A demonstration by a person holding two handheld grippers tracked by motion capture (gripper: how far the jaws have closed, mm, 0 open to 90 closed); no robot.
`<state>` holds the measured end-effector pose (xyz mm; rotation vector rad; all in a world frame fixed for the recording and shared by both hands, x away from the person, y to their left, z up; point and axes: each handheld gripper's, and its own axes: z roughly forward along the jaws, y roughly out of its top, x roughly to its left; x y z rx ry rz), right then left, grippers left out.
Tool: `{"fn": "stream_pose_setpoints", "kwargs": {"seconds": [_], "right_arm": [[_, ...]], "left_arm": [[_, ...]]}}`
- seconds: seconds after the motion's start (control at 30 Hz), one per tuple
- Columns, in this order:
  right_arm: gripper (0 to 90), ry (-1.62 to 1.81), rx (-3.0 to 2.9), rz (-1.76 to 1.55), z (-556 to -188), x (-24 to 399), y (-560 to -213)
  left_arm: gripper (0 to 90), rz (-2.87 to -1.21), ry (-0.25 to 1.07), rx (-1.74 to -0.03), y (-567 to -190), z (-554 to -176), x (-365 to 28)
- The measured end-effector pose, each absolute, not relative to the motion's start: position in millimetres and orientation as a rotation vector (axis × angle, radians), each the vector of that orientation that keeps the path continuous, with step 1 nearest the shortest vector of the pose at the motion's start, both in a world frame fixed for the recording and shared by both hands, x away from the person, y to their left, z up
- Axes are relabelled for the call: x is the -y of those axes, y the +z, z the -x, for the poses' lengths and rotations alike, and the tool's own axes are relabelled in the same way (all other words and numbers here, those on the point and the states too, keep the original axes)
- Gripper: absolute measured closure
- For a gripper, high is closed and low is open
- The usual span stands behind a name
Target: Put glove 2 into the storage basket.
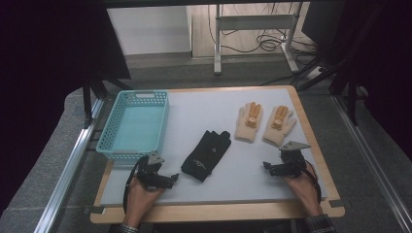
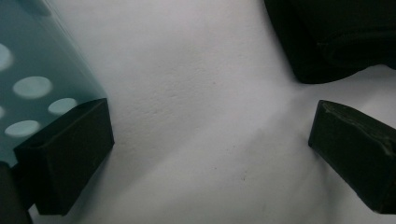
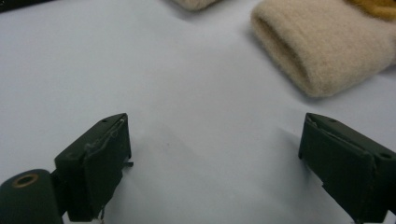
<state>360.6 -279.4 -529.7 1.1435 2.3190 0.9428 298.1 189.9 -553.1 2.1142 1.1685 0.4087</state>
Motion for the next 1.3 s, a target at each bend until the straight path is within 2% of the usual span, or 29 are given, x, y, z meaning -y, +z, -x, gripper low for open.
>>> {"fn": "stream_pose_setpoints", "kwargs": {"seconds": [0.7,1.3], "right_arm": [[8.0,0.943,-2.311,-1.147,-360.9,279.2,-531.0],[8.1,0.946,-2.309,-1.147,-360.6,279.2,-531.1]], "left_arm": [[1.5,-2.111,0.406,-1.176,-551.3,-298.5,-189.8],[0.2,-2.08,0.317,-1.112,-527.5,-297.2,-174.2]]}}
